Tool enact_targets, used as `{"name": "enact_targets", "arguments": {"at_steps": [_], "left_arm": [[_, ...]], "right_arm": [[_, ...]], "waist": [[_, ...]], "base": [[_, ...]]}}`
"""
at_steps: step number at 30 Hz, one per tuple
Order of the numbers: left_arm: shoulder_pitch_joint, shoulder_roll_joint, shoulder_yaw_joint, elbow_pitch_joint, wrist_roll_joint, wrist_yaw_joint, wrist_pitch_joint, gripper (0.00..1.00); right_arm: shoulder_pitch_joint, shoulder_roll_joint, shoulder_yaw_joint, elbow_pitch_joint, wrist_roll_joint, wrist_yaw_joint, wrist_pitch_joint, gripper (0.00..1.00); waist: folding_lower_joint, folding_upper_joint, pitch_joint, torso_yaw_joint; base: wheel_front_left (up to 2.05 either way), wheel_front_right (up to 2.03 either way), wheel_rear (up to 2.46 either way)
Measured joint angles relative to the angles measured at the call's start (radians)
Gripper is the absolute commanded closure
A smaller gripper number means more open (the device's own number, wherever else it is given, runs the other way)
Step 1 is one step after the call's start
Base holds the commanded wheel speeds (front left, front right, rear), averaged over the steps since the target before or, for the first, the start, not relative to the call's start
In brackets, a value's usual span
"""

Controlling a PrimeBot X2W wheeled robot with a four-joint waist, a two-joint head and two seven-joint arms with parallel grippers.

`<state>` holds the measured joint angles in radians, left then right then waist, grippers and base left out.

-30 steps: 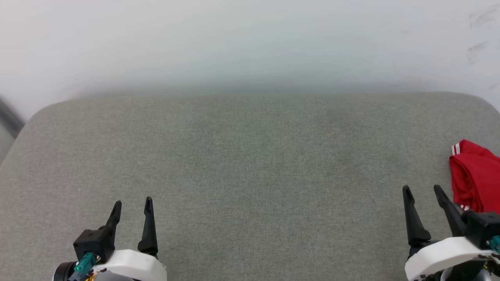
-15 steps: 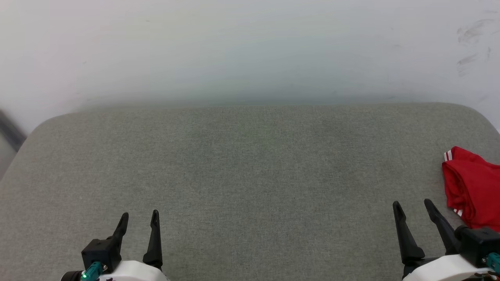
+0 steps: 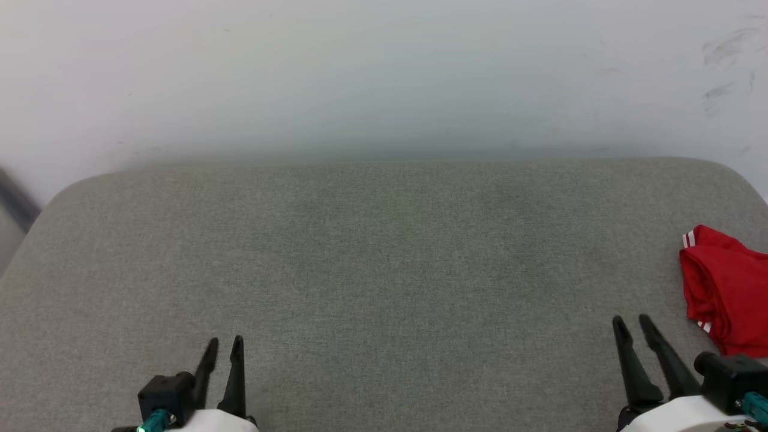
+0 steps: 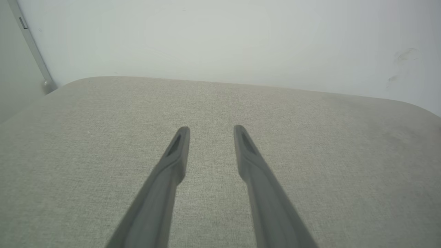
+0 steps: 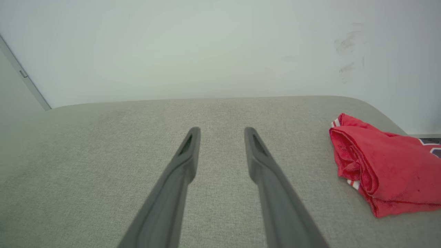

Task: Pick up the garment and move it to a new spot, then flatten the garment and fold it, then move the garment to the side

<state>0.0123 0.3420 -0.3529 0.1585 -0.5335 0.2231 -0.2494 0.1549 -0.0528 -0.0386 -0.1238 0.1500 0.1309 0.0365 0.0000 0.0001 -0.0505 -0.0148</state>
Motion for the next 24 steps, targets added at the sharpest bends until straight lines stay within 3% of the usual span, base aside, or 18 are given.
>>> {"name": "enact_targets", "arguments": {"at_steps": [4,24], "left_arm": [[0.031,-0.022,-0.007,0.032,-0.008,-0.003,0.005,1.00],[0.005,-0.085,0.105,0.050,-0.283,-0.091,0.090,1.00]], "right_arm": [[0.011,0.000,0.001,0.037,0.008,0.000,0.001,1.00],[-0.038,-0.009,0.005,0.121,0.394,0.000,0.001,1.00]], "waist": [[0.0000,0.0000,0.001,0.000],[0.0000,0.0000,0.009,0.003]], "base": [[0.00,0.00,0.00],[0.00,0.00,0.00]]}}
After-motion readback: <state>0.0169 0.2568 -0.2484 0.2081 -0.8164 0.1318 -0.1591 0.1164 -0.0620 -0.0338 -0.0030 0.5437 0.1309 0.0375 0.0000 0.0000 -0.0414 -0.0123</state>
